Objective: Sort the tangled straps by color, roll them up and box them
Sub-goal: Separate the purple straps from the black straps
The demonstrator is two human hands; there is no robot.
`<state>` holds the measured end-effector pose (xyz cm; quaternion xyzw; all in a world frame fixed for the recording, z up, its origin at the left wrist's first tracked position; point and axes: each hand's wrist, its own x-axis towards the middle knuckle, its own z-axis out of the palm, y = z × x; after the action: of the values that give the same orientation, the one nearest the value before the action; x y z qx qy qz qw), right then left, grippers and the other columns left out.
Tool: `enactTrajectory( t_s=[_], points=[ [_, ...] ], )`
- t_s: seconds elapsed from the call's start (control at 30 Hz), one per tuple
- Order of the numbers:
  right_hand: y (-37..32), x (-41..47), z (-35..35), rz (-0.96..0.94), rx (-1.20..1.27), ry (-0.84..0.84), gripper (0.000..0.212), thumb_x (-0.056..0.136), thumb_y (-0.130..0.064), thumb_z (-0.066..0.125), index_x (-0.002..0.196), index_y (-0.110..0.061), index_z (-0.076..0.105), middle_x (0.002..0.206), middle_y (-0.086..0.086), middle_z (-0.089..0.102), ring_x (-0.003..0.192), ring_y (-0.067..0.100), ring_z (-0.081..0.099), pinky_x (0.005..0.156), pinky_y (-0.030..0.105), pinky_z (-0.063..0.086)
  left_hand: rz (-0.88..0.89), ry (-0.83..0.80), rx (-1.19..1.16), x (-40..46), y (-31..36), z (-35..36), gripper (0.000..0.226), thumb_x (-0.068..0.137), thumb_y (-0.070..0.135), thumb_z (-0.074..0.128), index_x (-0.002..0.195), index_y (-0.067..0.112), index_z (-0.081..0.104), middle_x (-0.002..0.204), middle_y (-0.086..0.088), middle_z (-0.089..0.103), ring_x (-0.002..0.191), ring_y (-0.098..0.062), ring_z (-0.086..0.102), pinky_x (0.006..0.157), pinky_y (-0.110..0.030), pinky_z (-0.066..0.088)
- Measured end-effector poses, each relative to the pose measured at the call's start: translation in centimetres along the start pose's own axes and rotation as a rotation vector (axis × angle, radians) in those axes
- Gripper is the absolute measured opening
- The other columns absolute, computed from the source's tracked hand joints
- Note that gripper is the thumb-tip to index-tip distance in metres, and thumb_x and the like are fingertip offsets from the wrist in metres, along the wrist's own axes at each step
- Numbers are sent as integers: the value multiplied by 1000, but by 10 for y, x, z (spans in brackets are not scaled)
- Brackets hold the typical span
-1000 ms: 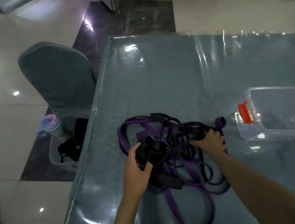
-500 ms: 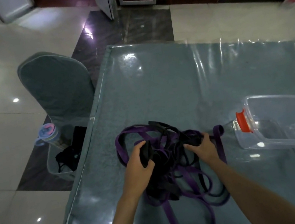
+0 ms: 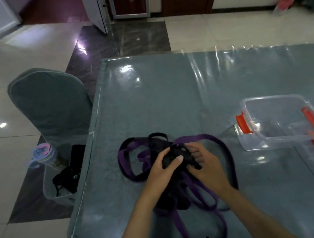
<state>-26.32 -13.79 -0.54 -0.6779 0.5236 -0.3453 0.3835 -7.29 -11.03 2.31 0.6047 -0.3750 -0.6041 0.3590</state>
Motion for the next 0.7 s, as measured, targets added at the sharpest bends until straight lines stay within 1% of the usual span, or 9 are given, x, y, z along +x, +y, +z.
enactTrajectory(
  t_s=[0.1, 0.17, 0.23, 0.3, 0.37, 0.47, 0.53, 0.6, 0.7],
  points=[
    [-17, -18, 17, -56, 0, -77, 75, 82, -17, 79, 143, -48, 47, 125, -21, 68, 117, 6, 68, 98, 17, 52, -48, 52, -151, -8, -2, 15, 65, 79, 45, 90, 135, 41, 57, 128, 11, 69, 114, 0, 65, 92, -20, 55],
    [-22, -26, 20, -58, 97, -179, 76, 83, -25, 83, 147, -42, 45, 131, -19, 68, 126, 9, 65, 103, 18, 49, -25, 175, -161, -14, -5, 11, 53, 86, 14, 86, 130, 31, 61, 129, -3, 71, 116, -13, 68, 100, -31, 57],
    [-22, -32, 17, -69, 193, -176, 59, 92, -30, 78, 144, -35, 51, 132, -12, 70, 129, 14, 65, 106, 27, 50, -14, 188, -83, -21, -9, -2, 56, 85, 3, 83, 131, 27, 64, 128, -6, 71, 120, -21, 68, 107, -40, 55],
    [-14, -33, 10, -97, 140, -2, 36, 98, -26, 71, 132, -29, 62, 127, -9, 73, 123, 18, 67, 105, 41, 53, 1, 102, 62, -28, -10, -18, 62, 81, 6, 83, 132, 35, 64, 128, -1, 71, 119, -17, 67, 104, -34, 55],
    [-2, -26, 5, -64, -69, 126, 36, 94, -12, 71, 130, -17, 66, 130, -1, 70, 123, 26, 64, 109, 51, 48, -3, 8, 203, -37, -7, -32, 66, 73, 19, 79, 131, 46, 62, 127, 6, 70, 112, -8, 69, 93, -23, 56],
    [7, -6, -1, 2, -291, 0, 64, 87, 3, 75, 147, -6, 55, 149, 12, 58, 139, 37, 51, 122, 46, 34, 2, -70, 332, -47, -1, -47, 72, 67, 24, 70, 132, 53, 59, 122, 10, 70, 99, -2, 72, 88, -25, 61],
    [6, 8, -1, 0, -369, -161, 70, 89, -5, 79, 153, -8, 49, 155, 11, 53, 146, 33, 46, 123, 48, 33, 30, -99, 394, -53, 4, -55, 75, 68, 21, 70, 138, 45, 59, 125, 8, 69, 107, -9, 71, 97, -35, 60],
    [2, 20, 2, 55, -415, -327, 58, 91, -20, 83, 143, -8, 61, 143, 11, 65, 136, 28, 58, 115, 44, 42, 83, -100, 452, -58, 6, -63, 75, 70, 16, 71, 141, 38, 60, 131, 7, 68, 116, -14, 69, 104, -40, 56],
    [-6, 35, 4, 90, -464, -385, 34, 91, -33, 82, 93, -1, 73, 91, 18, 73, 89, 32, 69, 81, 43, 48, 135, -56, 488, -63, 8, -76, 71, 79, 0, 72, 142, 34, 63, 136, 8, 67, 120, -15, 67, 108, -42, 54]
  ],
)
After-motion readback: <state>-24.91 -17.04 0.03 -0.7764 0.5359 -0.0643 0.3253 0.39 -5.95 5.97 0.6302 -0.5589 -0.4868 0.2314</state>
